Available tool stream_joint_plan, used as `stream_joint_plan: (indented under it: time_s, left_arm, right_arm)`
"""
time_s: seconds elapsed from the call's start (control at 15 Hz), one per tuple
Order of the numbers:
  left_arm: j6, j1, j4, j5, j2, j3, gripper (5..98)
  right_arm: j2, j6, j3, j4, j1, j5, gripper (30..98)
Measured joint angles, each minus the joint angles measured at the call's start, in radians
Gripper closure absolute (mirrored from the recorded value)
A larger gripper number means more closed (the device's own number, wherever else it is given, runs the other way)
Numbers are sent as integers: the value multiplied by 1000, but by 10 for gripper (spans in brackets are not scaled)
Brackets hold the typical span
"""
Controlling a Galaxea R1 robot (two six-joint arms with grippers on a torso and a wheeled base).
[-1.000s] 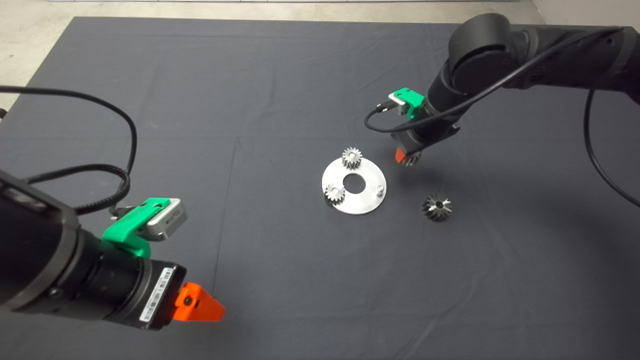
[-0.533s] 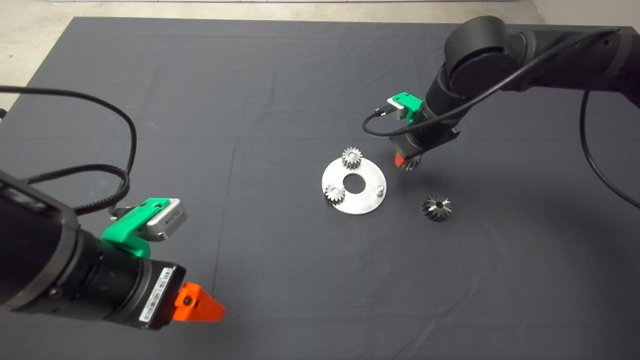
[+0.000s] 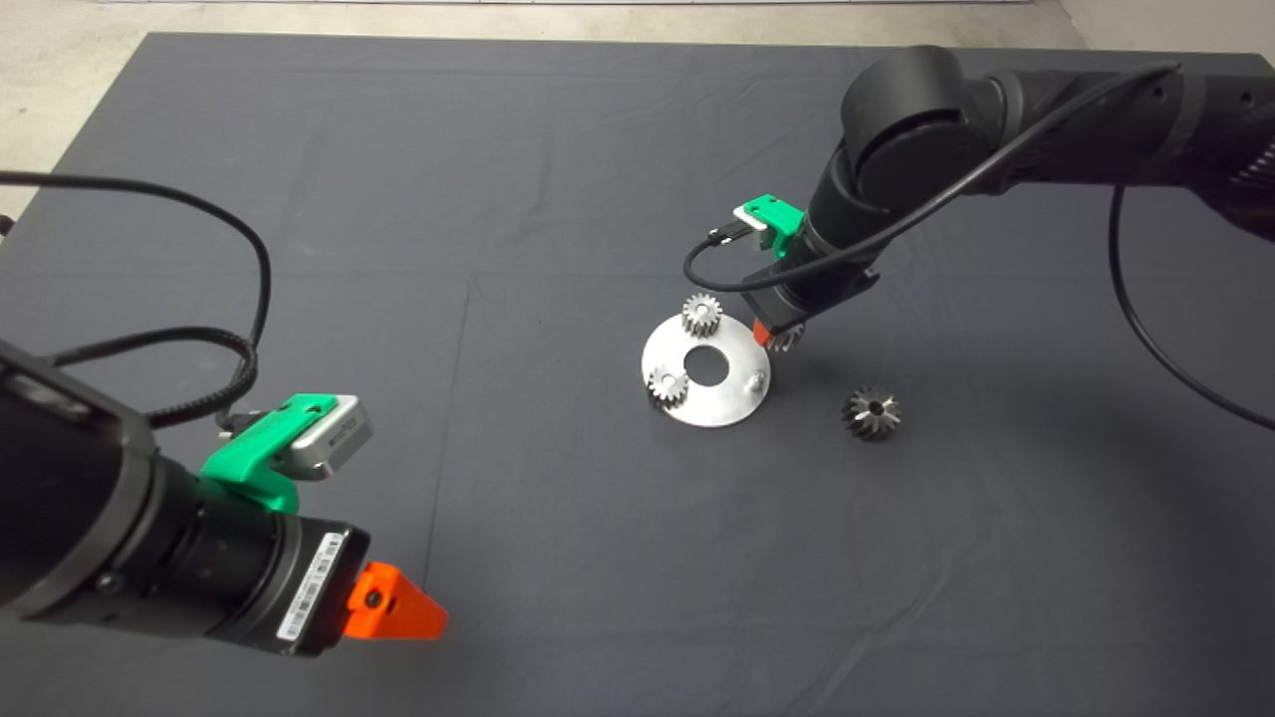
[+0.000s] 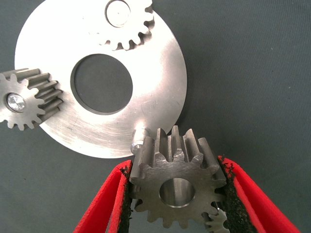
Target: Remove an incorrectly installed larger gear and replace it with the correct smaller gear
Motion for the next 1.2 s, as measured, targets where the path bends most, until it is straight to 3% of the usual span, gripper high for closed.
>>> stream_joint_plan:
  time_s: [1.2]
  left_arm:
    - [-3,0,0,0,0,0,55]
  right_arm:
    - [36,22,-9,0,-37,6,873]
